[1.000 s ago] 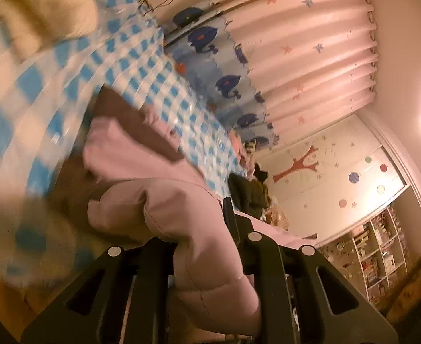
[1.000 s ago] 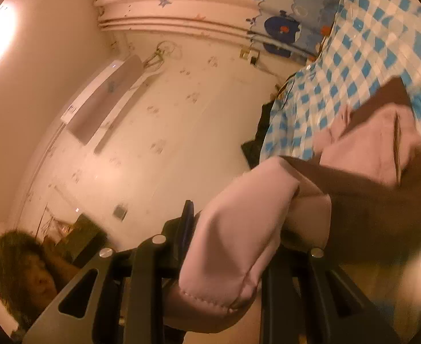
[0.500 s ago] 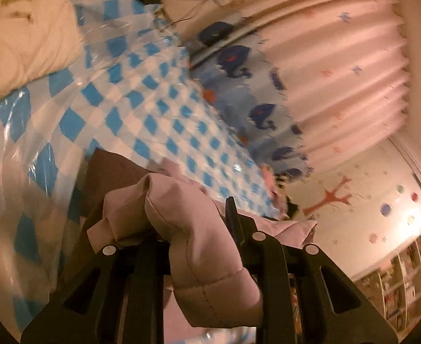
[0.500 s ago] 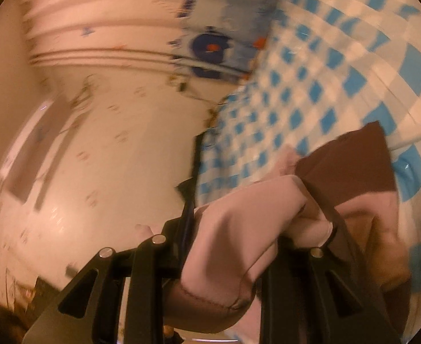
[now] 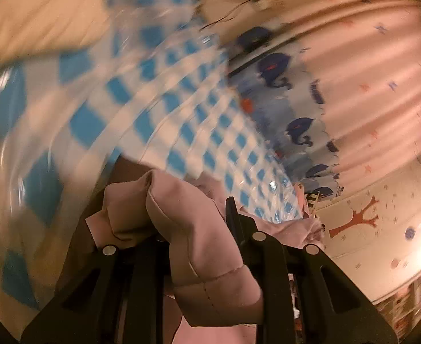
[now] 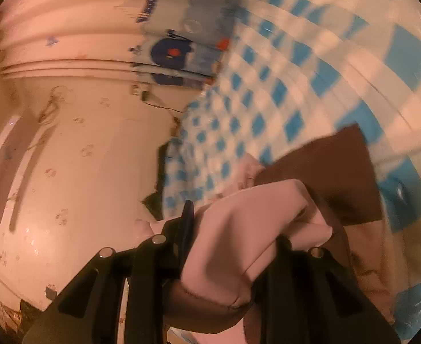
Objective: Fold large clothes
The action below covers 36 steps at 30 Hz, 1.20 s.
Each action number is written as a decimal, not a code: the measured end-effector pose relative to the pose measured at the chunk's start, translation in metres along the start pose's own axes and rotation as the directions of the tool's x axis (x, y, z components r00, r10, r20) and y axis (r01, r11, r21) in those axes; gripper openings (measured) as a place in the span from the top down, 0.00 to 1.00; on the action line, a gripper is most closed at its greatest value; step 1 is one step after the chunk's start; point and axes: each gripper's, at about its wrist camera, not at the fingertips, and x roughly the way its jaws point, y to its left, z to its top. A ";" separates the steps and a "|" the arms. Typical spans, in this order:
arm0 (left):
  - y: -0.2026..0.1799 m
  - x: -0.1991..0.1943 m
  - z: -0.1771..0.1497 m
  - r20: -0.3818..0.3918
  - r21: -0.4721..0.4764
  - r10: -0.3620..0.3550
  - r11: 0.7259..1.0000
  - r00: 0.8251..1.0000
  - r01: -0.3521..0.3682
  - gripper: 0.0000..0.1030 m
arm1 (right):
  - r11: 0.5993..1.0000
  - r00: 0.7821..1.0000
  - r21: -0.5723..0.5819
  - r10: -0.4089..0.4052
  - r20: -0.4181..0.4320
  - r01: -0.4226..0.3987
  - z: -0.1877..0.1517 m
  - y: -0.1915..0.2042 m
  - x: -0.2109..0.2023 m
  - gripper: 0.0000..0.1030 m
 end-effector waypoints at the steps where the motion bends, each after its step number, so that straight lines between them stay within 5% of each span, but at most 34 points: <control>1: -0.008 -0.001 0.003 0.017 0.034 -0.002 0.999 1.000 0.001 0.82 | 1.000 1.000 -0.007 0.011 0.007 -0.011 0.002 0.004 -0.001 0.74; 5: -0.002 0.022 0.011 0.002 0.026 0.041 0.999 0.999 -0.041 0.82 | 0.999 1.000 0.042 -0.028 0.010 0.028 0.015 -0.012 0.016 0.74; 8: 0.033 0.068 0.011 -0.127 -0.051 0.137 0.988 0.982 -0.144 0.78 | 0.982 0.996 0.167 -0.083 -0.022 0.085 0.019 -0.054 0.041 0.74; 12: 0.050 0.080 0.014 -0.180 -0.135 0.123 0.980 0.976 -0.148 0.76 | 0.974 0.996 0.211 -0.083 -0.037 0.089 0.026 -0.059 0.047 0.70; 16: 0.041 0.055 0.035 -0.134 -0.266 -0.083 0.963 0.987 0.045 0.46 | 0.972 0.999 0.235 -0.012 -0.036 0.020 0.032 -0.046 0.035 0.53; 18: 0.033 0.042 0.047 -0.081 -0.313 -0.134 0.944 0.988 0.103 0.30 | 0.970 1.000 0.243 0.018 -0.025 -0.012 0.034 -0.037 0.032 0.31; 20: 0.019 0.029 0.054 -0.026 -0.281 -0.134 0.952 0.991 0.122 0.17 | 0.975 1.000 0.221 -0.001 0.009 -0.001 0.034 -0.023 0.025 0.21; 22: 0.001 0.021 0.058 -0.018 -0.251 -0.125 0.961 0.992 0.116 0.15 | 0.982 0.999 0.185 -0.035 0.028 0.029 0.033 -0.007 0.021 0.13; 25: -0.052 0.004 0.042 0.006 0.021 -0.065 0.998 0.998 0.065 0.15 | 0.986 0.988 -0.056 -0.154 0.005 0.154 0.020 0.040 0.028 0.13; 28: -0.093 0.014 0.010 -0.057 0.235 -0.067 0.969 0.996 0.078 0.15 | 0.868 0.935 -0.369 -0.354 0.008 0.332 -0.008 0.089 0.059 0.13; 32: -0.128 0.061 -0.036 -0.140 0.465 0.031 0.885 0.990 0.038 0.15 | 0.518 0.789 -0.700 -0.605 0.107 0.492 -0.045 0.115 0.133 0.13; 34: -0.127 0.102 -0.047 -0.163 0.523 0.128 0.852 0.978 -0.024 0.15 | 0.433 0.731 -0.732 -0.670 0.128 0.525 -0.047 0.097 0.163 0.13; 36: -0.113 0.131 -0.048 -0.179 0.515 0.211 0.852 0.961 -0.092 0.15 | 0.380 0.673 -0.728 -0.724 0.150 0.571 -0.036 0.067 0.189 0.13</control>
